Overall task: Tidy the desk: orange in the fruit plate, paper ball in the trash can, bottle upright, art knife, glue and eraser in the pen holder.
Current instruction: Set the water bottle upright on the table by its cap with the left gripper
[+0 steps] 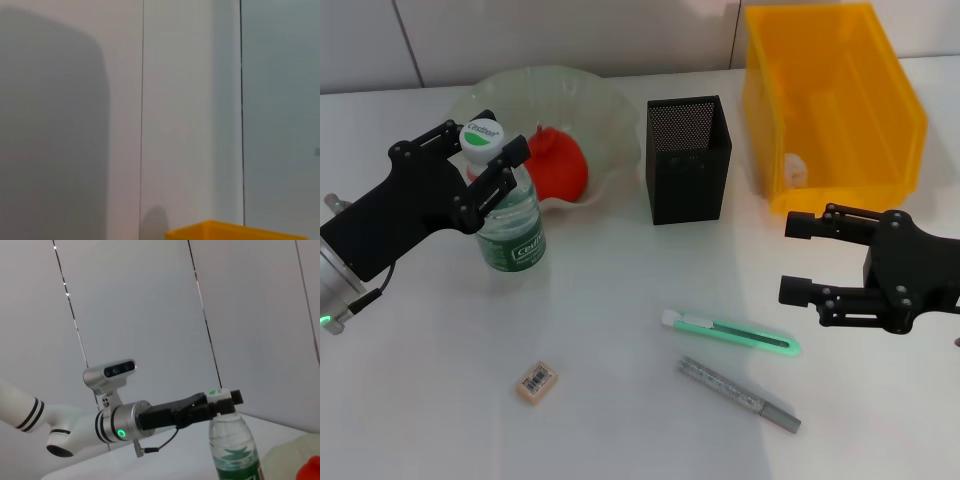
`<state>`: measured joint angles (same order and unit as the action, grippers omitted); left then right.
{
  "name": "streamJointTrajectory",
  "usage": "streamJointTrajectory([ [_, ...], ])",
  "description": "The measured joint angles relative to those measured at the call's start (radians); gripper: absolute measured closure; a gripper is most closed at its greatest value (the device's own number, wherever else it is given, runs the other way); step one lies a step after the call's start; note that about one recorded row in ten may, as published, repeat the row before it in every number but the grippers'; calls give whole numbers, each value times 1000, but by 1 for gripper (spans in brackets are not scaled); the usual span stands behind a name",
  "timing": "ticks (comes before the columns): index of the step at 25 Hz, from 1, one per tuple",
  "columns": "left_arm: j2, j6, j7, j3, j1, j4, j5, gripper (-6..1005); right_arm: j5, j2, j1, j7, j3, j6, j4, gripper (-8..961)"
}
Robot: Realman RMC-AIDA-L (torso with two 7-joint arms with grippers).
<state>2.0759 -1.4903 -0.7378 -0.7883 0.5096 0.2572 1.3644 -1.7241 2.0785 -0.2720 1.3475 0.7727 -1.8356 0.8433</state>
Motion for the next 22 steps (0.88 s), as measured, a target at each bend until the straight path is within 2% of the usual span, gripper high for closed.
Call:
streamJointTrajectory([
  [8, 1, 36, 0, 3, 0, -11, -2, 566, -6, -2, -29, -1, -1, 2, -13, 163],
  [19, 3, 35, 14, 3, -12, -32, -19, 538, -9, -3, -30, -2, -1, 3, -13, 163],
  [22, 3, 32, 37, 3, -12, -35, -27, 372, -9, -3, -28, -9, 0, 3, -15, 163],
])
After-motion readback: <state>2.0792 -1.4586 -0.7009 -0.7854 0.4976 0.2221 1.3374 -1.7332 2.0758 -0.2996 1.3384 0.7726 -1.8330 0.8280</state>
